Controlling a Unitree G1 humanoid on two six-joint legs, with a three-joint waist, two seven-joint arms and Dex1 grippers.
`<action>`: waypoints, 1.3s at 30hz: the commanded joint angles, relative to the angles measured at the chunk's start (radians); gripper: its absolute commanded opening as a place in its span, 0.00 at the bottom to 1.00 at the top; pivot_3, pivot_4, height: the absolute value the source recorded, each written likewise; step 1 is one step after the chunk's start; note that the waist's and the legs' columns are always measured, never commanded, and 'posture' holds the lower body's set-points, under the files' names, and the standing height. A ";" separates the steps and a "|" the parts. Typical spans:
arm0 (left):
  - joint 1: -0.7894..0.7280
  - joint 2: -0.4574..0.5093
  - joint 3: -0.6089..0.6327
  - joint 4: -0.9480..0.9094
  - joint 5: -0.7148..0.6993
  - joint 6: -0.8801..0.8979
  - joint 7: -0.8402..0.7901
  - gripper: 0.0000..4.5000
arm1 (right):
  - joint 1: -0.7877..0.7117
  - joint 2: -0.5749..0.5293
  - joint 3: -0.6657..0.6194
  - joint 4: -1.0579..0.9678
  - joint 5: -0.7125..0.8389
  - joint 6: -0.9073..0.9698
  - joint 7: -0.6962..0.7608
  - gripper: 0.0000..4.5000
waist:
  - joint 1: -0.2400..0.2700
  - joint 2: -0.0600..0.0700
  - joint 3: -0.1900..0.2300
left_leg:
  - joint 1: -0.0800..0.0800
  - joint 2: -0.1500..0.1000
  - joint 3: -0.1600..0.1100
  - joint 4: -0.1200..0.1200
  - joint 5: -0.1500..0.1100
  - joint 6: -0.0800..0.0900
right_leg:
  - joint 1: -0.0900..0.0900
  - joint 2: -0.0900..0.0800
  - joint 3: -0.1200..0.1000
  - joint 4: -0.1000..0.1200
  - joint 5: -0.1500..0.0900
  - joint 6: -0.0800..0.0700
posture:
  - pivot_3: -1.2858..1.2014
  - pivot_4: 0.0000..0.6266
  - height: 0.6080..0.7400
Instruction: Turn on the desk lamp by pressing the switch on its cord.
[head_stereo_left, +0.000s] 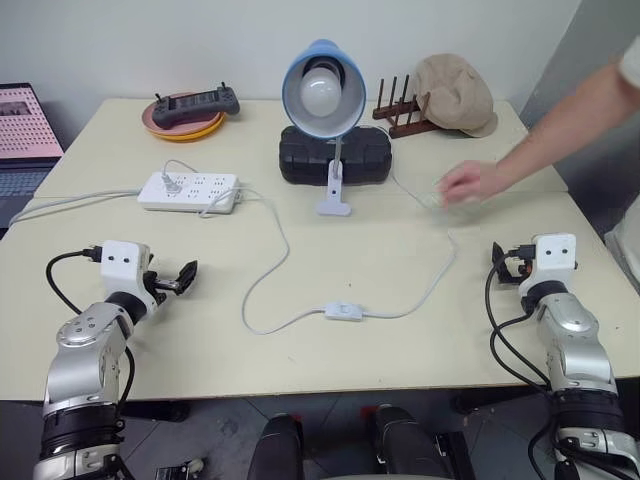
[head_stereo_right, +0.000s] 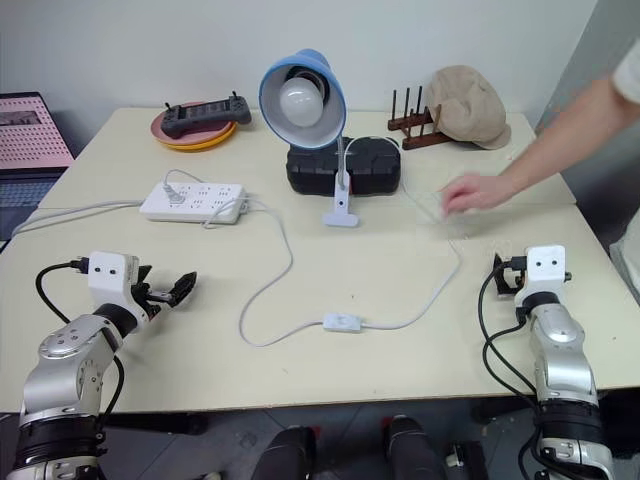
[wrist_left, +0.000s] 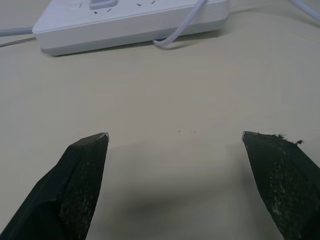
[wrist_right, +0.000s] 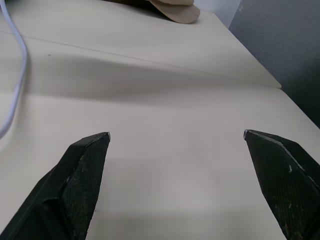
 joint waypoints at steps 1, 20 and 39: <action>-0.030 0.027 0.007 0.002 -0.004 -0.019 -0.013 0.99 | 0.009 -0.008 -0.018 -0.044 -0.004 -0.006 -0.006 1.00 | 0.000 0.000 0.000 | 0.000 0.000 0.000 0.000 0.000 0.000 | 0.000 0.000 0.000 0.000 0.000 0.000 | 0.52 0.24 1.00; -0.138 0.380 -0.323 -0.338 -0.201 0.222 -0.719 0.99 | 0.205 -0.405 0.024 -0.523 0.417 0.376 0.713 1.00 | -0.001 0.002 0.001 | -0.001 0.001 0.000 -0.002 0.000 0.000 | -0.001 0.000 -0.001 -0.002 -0.004 -0.005 | 0.52 0.24 1.00; -0.391 0.010 -0.730 0.018 0.136 -0.219 -0.795 0.99 | 0.365 -0.429 0.006 -0.825 0.548 0.589 0.632 1.00 | 0.024 -0.001 0.001 | -0.012 0.000 -0.002 0.000 -0.001 0.001 | -0.004 0.000 -0.003 -0.012 0.001 0.004 | 0.52 0.24 1.00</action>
